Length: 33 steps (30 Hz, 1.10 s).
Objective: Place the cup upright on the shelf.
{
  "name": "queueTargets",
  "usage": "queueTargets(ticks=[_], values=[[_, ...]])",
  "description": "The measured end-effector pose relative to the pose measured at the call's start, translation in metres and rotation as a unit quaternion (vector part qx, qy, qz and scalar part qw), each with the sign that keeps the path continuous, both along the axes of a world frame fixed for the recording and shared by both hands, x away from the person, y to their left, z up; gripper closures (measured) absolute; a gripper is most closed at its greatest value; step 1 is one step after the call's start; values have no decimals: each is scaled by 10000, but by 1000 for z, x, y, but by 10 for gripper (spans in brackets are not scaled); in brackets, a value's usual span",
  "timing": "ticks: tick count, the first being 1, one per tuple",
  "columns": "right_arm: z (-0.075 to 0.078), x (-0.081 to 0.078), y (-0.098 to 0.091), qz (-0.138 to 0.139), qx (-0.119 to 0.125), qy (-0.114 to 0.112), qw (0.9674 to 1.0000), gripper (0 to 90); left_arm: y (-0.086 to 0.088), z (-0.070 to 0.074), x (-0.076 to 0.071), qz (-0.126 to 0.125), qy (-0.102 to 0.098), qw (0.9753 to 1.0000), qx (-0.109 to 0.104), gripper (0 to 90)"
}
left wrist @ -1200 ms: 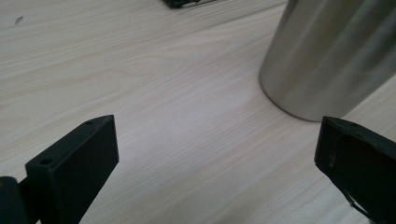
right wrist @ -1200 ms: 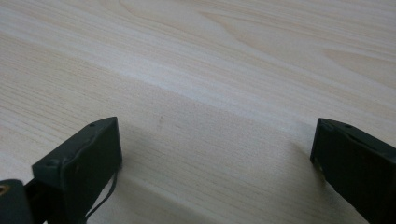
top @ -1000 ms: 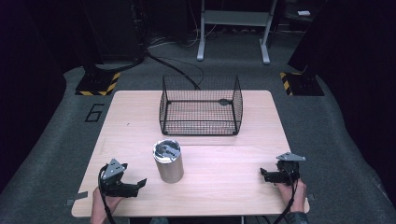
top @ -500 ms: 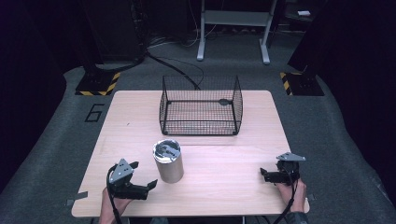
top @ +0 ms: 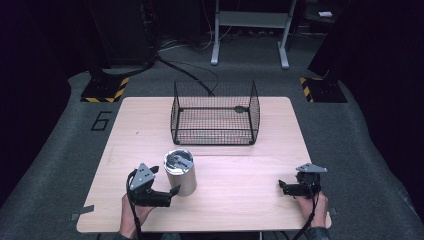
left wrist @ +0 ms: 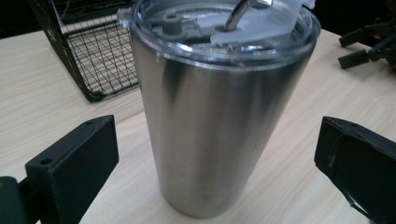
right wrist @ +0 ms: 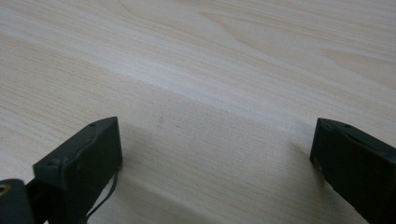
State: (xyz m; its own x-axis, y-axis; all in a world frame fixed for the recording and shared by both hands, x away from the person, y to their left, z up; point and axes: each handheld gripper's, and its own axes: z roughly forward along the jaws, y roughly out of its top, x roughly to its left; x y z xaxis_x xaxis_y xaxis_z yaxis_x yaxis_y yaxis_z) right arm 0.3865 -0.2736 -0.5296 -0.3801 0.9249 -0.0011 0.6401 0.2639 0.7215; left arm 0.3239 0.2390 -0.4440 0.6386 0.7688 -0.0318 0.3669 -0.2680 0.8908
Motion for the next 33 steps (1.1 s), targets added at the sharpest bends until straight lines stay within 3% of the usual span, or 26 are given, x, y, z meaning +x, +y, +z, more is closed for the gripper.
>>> queueTargets(ticks=[8,19,24,26,29,33], values=[[0,0,0,-1,3,-2,10000,19,-15,4,11,208,-71,9997,-86,0],[0,0,0,-6,12,5,10000,24,-35,-1,21,447,-103,9989,-104,0],[0,0,0,-6,6,-3,10000,27,-41,-7,24,682,-65,9973,-266,23],[0,-1,0,-7,5,-26,10000,29,-42,-8,26,699,-157,9969,-332,19],[0,-2,0,-23,17,-17,10000,31,-43,-9,27,730,-181,9966,-349,30],[0,0,-1,-3,1,-21,10000,30,-44,-8,30,692,-247,9971,-185,37]])
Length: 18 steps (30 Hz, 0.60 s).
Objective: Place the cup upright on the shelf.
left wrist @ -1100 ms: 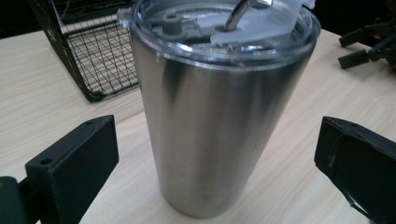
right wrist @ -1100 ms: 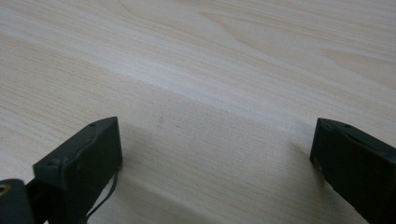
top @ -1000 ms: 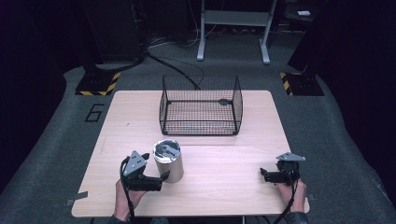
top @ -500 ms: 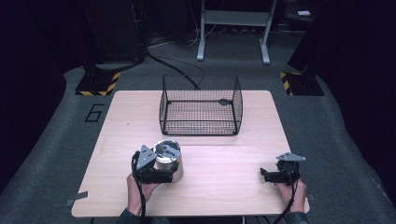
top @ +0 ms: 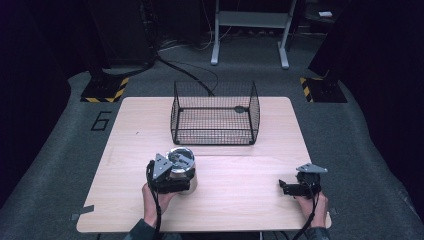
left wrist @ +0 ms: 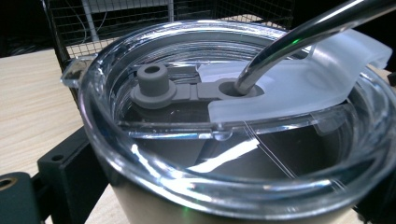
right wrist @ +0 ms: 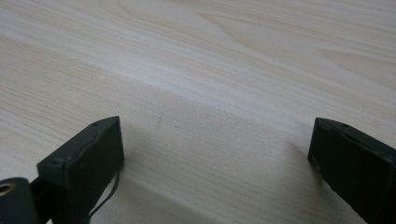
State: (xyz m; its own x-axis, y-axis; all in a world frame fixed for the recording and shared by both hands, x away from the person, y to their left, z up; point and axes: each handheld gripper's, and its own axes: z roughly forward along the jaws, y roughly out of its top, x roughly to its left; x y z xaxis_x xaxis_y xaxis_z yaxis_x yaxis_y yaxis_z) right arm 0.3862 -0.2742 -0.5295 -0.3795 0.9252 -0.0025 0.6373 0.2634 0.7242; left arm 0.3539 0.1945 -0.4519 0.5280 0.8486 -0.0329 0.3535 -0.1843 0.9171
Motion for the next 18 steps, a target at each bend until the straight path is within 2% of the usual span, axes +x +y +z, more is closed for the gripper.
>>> queueTargets(ticks=[7,10,14,18], values=[[0,0,0,11,-2,-1,10000,31,1,-1,-3,4,-110,9999,-113,42],[0,0,0,11,-6,-5,10000,31,3,2,-6,-69,-213,9997,-66,42],[0,0,0,9,-3,0,10000,31,4,6,-4,-199,-140,9997,-16,42],[0,0,0,7,-3,-2,10000,31,6,14,-6,-245,-193,9995,-27,42]])
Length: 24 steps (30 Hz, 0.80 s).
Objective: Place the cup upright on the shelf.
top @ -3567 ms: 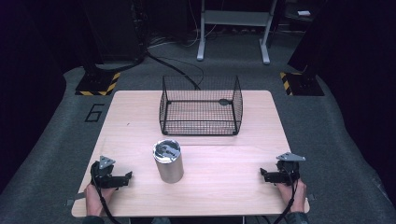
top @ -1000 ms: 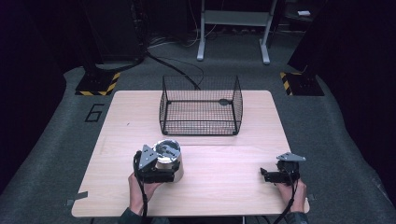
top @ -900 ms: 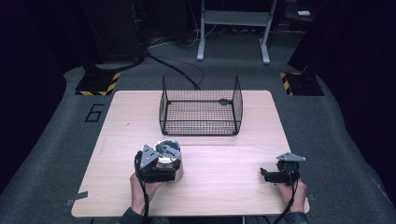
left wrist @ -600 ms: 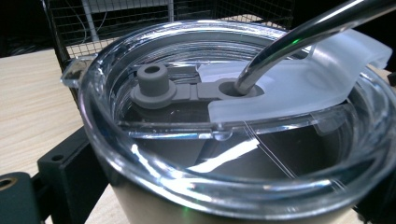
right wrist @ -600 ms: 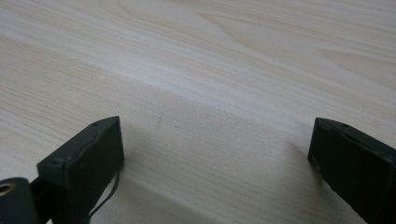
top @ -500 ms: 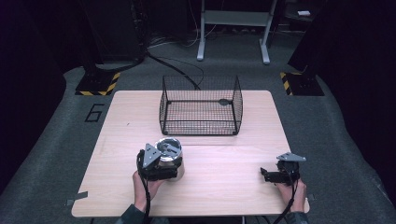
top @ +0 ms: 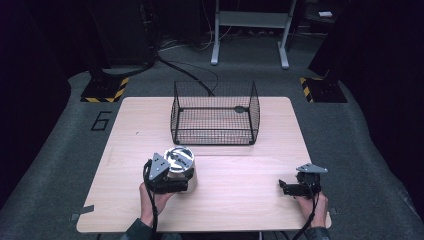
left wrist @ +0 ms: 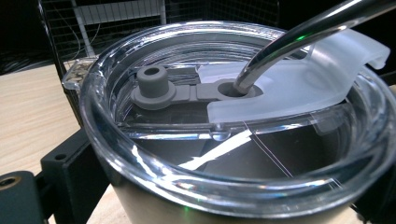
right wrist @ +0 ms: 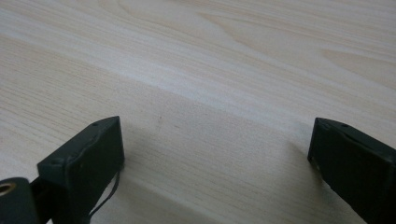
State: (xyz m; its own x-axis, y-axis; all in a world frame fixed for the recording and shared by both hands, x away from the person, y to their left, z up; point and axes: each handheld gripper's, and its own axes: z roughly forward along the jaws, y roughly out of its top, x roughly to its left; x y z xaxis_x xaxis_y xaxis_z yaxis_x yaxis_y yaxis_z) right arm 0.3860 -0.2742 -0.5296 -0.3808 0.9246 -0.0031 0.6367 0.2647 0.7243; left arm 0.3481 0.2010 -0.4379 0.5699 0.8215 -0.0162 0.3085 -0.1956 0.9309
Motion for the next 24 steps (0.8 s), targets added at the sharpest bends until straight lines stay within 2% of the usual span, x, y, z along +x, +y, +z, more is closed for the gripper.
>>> queueTargets(ticks=[9,11,17,24], values=[[0,0,0,6,-1,0,10000,30,-1,17,3,-206,115,9997,0,42],[0,0,0,5,0,0,10000,30,-3,22,4,-246,85,9997,23,42],[0,0,0,6,2,2,10000,30,-6,33,13,-388,123,9991,-75,42],[0,0,0,3,4,3,10000,30,-8,46,23,-420,89,9991,-43,41]])
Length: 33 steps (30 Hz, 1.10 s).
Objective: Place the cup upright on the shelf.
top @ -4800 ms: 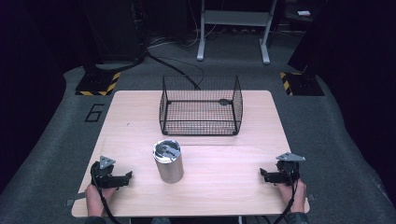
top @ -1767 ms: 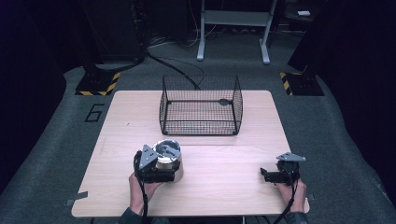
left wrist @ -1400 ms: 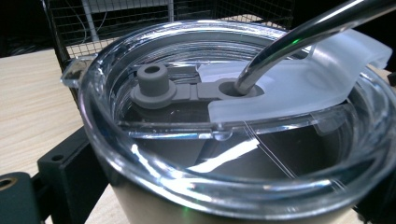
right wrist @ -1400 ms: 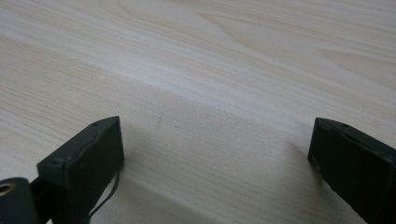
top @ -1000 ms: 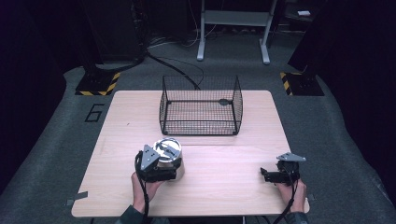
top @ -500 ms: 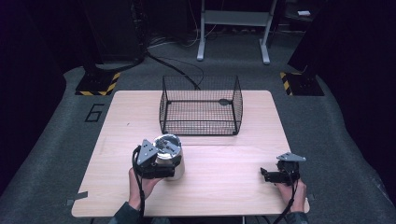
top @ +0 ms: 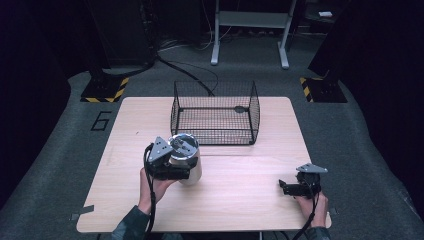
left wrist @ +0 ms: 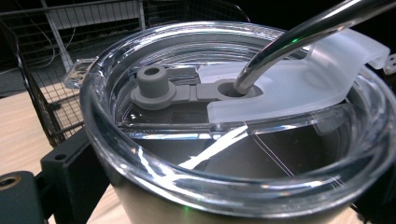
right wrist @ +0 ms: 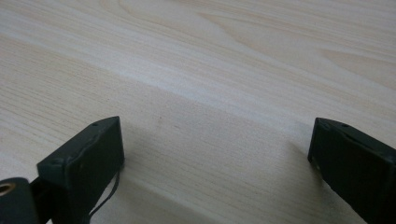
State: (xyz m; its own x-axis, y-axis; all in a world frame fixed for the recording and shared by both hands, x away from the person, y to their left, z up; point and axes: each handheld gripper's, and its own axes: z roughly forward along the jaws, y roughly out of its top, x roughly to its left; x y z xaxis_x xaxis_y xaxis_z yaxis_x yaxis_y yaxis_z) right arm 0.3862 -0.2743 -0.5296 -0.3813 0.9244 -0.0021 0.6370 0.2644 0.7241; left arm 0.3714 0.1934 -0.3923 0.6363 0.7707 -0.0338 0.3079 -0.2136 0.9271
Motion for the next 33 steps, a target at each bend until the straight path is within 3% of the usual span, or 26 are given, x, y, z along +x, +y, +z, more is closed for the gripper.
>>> queueTargets(ticks=[22,33], values=[[0,0,0,-3,5,8,10000,30,-1,37,29,-95,-12,9999,-93,41],[0,0,0,-3,6,8,10000,30,-14,59,40,-188,-104,9998,-44,41]])
